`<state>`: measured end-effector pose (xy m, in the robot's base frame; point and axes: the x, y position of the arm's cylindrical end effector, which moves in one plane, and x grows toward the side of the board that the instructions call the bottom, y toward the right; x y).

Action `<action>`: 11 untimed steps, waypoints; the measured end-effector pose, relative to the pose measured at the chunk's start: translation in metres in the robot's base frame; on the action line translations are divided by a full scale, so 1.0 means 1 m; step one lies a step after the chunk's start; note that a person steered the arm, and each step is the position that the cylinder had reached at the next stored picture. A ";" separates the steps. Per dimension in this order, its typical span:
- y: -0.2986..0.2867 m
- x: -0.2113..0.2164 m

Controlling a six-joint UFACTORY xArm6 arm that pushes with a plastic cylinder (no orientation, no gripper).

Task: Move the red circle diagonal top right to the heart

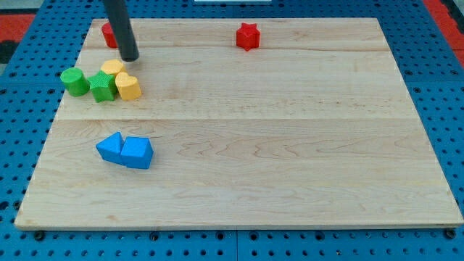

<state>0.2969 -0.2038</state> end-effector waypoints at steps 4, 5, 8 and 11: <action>-0.068 -0.073; -0.035 -0.073; 0.034 -0.071; 0.021 -0.051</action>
